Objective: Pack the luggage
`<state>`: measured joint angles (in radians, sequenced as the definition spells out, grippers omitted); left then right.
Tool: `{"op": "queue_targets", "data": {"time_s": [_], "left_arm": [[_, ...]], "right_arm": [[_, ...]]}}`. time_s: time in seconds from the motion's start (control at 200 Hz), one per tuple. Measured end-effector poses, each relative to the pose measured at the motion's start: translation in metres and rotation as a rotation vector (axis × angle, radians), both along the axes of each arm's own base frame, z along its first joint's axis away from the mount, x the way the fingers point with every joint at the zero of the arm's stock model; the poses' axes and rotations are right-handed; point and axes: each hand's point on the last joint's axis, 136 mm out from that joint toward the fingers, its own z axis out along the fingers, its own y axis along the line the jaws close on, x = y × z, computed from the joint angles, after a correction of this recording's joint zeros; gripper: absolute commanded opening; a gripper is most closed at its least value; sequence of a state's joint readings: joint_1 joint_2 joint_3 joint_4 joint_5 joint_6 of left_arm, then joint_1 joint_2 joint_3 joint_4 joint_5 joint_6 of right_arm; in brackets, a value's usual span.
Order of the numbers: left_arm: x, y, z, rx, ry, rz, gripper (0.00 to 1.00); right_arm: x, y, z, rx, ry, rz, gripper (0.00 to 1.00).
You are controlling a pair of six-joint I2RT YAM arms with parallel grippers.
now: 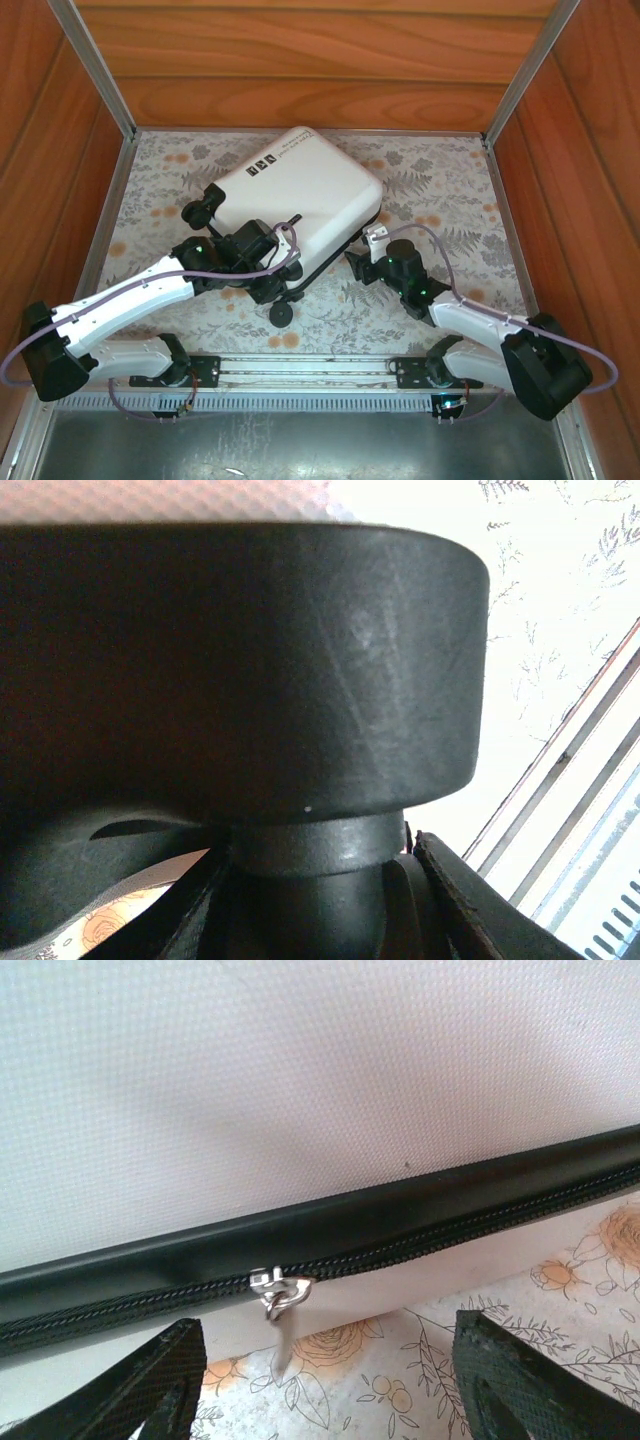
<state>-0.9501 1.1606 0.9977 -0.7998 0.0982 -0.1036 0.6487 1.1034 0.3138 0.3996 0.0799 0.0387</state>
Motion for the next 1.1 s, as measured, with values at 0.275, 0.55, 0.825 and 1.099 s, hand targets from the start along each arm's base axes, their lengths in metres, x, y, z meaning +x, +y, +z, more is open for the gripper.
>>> {"op": "queue_targets", "data": {"time_s": [0.275, 0.55, 0.825, 1.099], "left_arm": [[0.0, 0.0, 0.0, -0.001, -0.001, -0.001, 0.0], [0.0, 0.0, 0.0, -0.002, -0.002, -0.001, 0.0], [0.0, 0.0, 0.0, -0.013, -0.009, 0.0, 0.0], [0.0, 0.0, 0.001, -0.015, -0.011, 0.0, 0.0]], "right_arm": [[0.0, -0.003, 0.001, 0.0, -0.011, -0.01, 0.58], [0.002, -0.001, -0.029, -0.065, 0.054, -0.003, 0.49], [0.012, 0.006, -0.019, -0.052, 0.009, 0.005, 0.52], [0.015, 0.008, -0.017, -0.069, -0.005, 0.011, 0.31]]}}
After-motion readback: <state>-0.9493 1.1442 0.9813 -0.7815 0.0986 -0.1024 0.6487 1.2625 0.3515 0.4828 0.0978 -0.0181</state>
